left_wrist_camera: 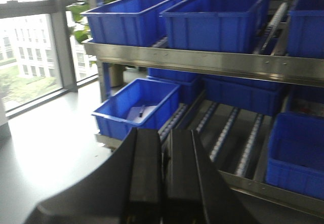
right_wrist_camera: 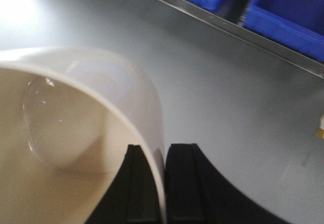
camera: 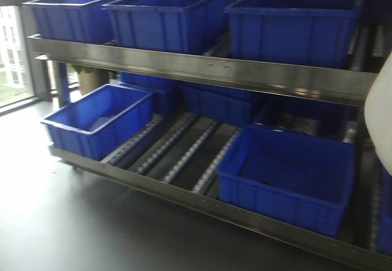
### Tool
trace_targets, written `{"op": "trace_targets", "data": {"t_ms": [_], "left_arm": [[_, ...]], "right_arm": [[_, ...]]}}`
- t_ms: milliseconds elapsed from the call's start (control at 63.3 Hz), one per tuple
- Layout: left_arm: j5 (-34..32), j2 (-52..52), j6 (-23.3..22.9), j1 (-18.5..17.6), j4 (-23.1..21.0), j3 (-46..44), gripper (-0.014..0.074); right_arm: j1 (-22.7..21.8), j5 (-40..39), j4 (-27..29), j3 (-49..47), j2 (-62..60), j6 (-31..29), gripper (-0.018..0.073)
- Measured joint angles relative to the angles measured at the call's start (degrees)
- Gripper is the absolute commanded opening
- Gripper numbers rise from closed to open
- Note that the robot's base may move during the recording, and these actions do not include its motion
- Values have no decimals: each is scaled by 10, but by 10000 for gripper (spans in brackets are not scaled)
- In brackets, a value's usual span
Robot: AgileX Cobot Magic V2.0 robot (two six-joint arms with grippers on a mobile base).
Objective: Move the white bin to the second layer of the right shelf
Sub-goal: 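Turn and drive up to the roller-track shelf with blue crates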
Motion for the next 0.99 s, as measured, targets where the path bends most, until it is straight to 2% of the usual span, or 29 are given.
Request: {"op": "trace_targets", "data": {"t_ms": [995], "left_arm": [[0, 0, 0, 0, 0, 0, 85]], "right_arm": [[0, 1, 0, 0, 0, 0, 55]]}}
